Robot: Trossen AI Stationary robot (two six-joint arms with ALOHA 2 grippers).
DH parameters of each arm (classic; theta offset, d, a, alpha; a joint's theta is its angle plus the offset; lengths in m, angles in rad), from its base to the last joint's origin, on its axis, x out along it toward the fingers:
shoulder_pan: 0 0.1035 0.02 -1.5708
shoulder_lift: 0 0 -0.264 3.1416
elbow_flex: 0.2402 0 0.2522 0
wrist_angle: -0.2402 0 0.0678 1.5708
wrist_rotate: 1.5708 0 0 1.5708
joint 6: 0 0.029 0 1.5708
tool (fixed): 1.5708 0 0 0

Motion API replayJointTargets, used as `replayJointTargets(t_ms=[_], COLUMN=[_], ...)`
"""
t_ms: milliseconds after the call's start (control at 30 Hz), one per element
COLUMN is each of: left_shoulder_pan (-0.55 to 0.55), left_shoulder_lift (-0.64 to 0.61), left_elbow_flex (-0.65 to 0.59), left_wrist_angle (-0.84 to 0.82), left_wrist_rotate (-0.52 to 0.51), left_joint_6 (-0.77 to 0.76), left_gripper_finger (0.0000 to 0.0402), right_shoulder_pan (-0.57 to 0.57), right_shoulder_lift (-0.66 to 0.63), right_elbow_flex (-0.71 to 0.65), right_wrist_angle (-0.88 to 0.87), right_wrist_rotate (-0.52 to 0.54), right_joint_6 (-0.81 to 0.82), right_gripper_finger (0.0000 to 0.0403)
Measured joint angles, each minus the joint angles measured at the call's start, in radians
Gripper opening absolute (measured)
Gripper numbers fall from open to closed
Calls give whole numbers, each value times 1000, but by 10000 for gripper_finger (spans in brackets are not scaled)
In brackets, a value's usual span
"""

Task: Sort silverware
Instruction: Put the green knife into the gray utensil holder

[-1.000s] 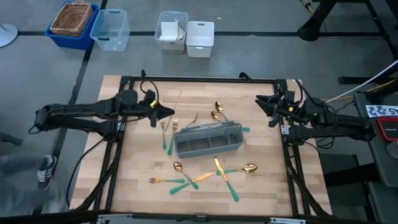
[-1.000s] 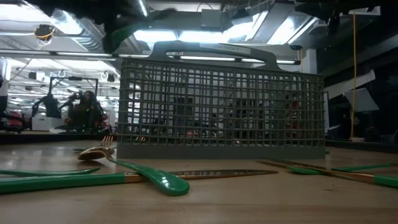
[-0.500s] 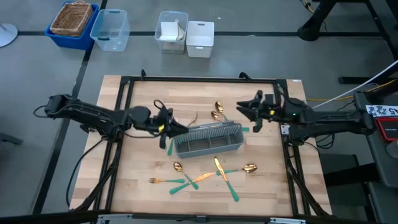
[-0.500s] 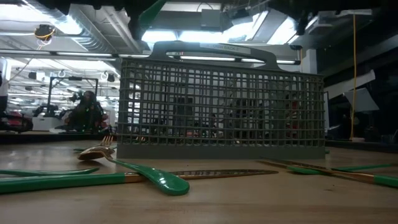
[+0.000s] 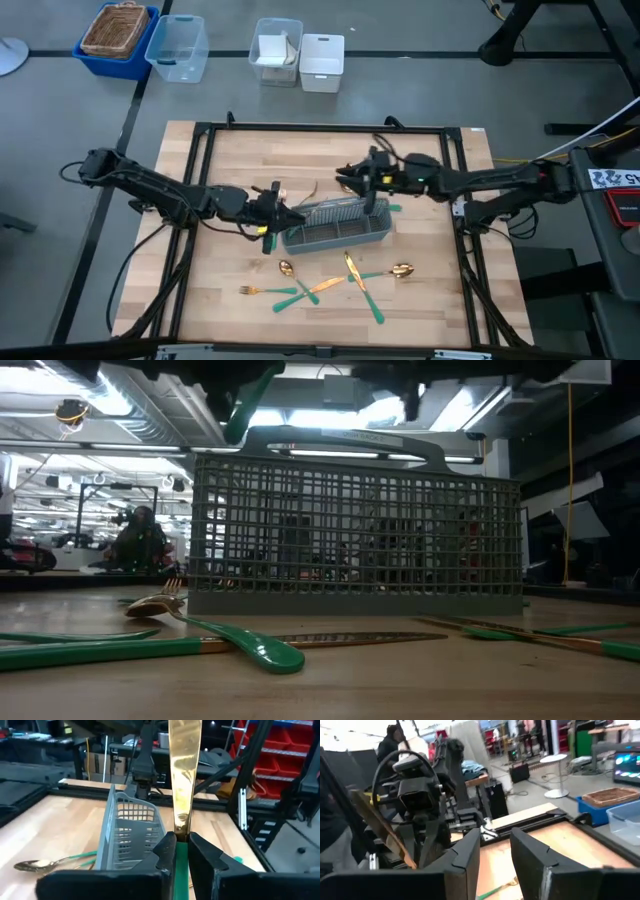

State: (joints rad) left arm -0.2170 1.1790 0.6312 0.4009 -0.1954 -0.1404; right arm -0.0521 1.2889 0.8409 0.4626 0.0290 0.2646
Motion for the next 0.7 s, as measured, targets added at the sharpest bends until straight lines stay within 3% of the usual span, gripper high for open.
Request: replayJointTargets(t_ms=[300, 500, 700], left_shoulder_pan=[-22, -22, -22], left_shoulder_lift=[1, 1, 1], left_elbow_flex=[0, 0, 0], left_wrist_angle=[-67, -82, -86], left_wrist_rotate=[-68, -83, -101], left_joint_6=[72, 76, 92], left_gripper_finger=[30, 33, 33], right_shoulder_pan=[19, 76, 125], right_shoulder_lift=[139, 170, 170], right_elbow_flex=[144, 177, 179], right_wrist_angle=[-2, -17, -40], right_wrist_rotate=[-144, -139, -61], right_joint_6=[3, 1, 0], right_gripper_finger=[111, 111, 111])
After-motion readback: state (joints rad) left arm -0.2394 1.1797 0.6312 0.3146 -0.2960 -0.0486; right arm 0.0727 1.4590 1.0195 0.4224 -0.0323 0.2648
